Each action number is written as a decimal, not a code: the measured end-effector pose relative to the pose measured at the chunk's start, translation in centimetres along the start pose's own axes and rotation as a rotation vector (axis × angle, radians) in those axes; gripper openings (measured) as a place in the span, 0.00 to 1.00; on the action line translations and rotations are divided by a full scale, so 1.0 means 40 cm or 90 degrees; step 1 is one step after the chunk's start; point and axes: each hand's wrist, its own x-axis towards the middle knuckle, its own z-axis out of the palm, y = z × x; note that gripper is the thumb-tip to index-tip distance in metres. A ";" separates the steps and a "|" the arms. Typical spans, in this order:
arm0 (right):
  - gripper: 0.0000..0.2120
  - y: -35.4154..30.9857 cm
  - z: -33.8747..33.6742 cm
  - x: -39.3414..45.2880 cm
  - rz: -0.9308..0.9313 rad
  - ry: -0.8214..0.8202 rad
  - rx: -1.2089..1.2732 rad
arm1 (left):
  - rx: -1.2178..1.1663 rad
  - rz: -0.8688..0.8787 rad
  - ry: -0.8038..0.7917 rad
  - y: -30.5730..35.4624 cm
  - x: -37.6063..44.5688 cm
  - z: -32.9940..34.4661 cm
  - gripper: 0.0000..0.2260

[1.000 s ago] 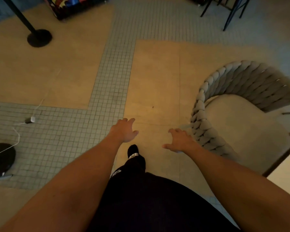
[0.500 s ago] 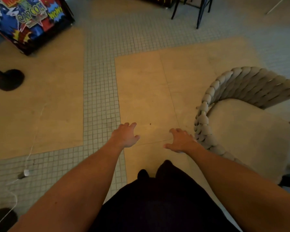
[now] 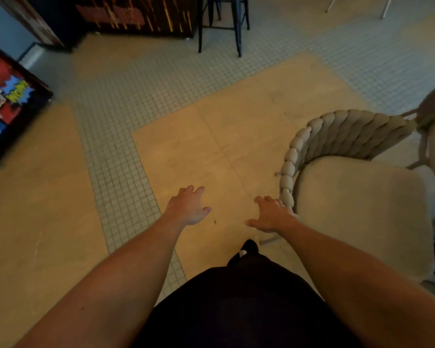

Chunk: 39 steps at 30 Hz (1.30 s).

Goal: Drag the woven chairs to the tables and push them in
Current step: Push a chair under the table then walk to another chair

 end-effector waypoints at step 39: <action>0.46 0.151 -0.136 0.197 0.671 0.114 0.690 | 0.821 0.804 -0.083 0.821 0.701 -0.414 0.44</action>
